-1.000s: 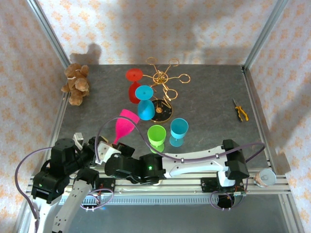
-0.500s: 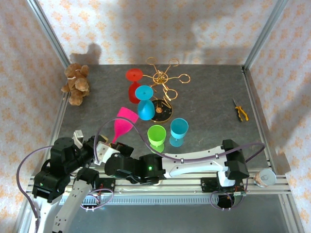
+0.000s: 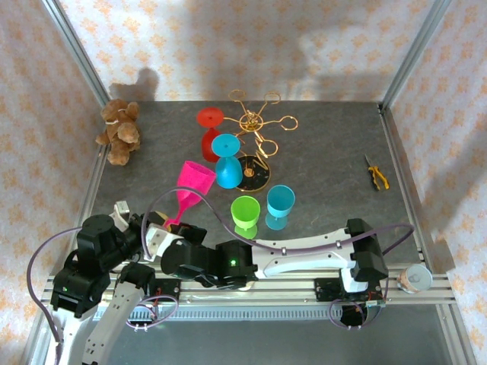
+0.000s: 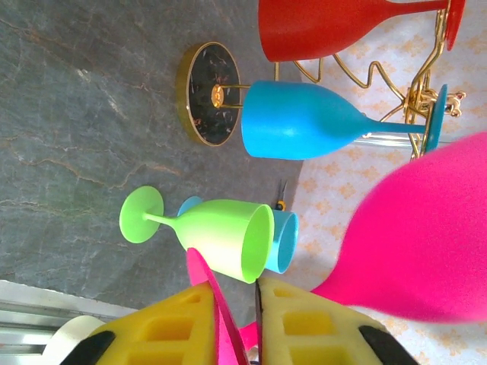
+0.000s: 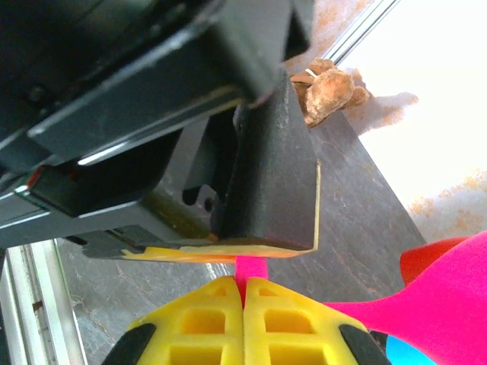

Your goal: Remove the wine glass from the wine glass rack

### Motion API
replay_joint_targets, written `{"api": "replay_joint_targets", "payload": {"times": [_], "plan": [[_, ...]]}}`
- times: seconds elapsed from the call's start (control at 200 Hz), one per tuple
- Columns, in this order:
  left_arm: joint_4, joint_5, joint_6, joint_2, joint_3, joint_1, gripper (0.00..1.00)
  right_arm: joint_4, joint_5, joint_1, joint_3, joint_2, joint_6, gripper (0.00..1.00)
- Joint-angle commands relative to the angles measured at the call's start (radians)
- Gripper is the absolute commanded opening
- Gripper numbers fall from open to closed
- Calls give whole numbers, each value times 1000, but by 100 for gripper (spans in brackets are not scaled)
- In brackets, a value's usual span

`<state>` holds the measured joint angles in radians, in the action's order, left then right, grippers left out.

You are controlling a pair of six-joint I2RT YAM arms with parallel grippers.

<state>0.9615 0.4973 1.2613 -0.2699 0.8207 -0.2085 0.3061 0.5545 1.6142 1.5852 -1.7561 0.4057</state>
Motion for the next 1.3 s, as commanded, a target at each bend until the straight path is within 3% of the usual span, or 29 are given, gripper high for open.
{"api": "replay_joint_targets", "payload": {"times": [0.0, 0.145, 0.781, 1.296], "plan": [[33, 4, -19, 7, -36, 6, 12, -88, -6, 23, 112, 14, 23, 0], [27, 3, -20, 11, -43, 6, 0, -45, -20, 27, 155, 3, 37, 0], [-71, -33, 6, 113, -102, 6, 0, 157, -30, 33, 301, -39, 8, 0], [-108, -37, -13, 125, -98, 6, 0, 300, -25, 33, 358, -5, -128, 22]]}}
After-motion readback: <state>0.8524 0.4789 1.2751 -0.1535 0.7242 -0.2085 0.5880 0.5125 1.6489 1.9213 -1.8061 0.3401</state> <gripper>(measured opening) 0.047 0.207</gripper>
